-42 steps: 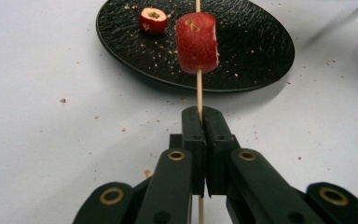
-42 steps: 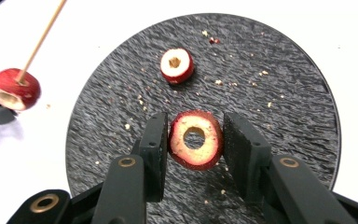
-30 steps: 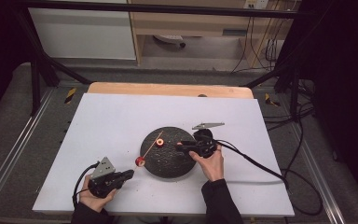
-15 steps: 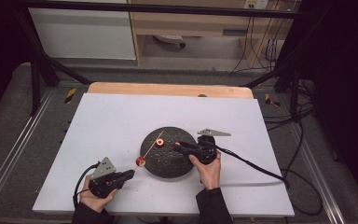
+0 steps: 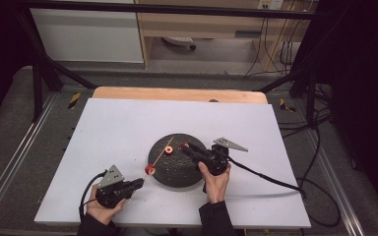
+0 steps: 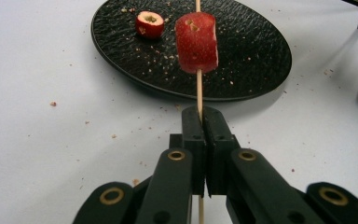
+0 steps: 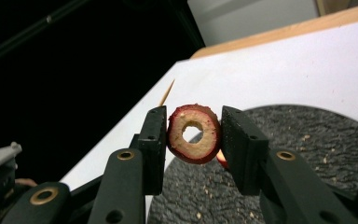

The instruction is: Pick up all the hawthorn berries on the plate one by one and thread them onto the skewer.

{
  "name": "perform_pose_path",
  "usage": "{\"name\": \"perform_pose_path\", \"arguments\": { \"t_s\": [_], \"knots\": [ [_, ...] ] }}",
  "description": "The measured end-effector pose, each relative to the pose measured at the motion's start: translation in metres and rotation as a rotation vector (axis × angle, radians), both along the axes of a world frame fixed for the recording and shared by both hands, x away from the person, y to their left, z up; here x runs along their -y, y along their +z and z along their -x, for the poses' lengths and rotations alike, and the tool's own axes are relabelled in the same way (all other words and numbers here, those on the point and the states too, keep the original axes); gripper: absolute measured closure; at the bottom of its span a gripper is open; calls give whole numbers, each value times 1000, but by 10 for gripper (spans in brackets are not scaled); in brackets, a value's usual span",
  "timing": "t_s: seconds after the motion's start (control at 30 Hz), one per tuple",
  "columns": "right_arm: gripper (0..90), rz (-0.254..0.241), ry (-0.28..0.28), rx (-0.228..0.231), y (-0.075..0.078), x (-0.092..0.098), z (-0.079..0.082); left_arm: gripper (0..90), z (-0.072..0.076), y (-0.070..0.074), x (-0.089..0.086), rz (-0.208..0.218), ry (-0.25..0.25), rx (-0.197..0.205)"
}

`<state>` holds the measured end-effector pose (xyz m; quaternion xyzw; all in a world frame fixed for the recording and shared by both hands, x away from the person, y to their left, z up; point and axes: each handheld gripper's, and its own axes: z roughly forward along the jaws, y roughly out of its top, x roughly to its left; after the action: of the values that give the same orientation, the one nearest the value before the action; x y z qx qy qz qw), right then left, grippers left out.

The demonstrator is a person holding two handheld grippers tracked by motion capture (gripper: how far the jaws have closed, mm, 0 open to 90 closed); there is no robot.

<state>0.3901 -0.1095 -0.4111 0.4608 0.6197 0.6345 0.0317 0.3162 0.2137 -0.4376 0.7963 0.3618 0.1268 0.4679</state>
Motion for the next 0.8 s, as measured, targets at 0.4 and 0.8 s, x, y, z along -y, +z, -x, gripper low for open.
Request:
{"name": "perform_pose_path", "arguments": {
  "t_s": [0.4,0.8],
  "knots": [
    [626,-107,-76,27,2,10,-3,882,-1,5,10,20,33,11],
    [626,-218,-157,72,7,11,-12,882,-1,10,20,32,41,27]
  ]
}}
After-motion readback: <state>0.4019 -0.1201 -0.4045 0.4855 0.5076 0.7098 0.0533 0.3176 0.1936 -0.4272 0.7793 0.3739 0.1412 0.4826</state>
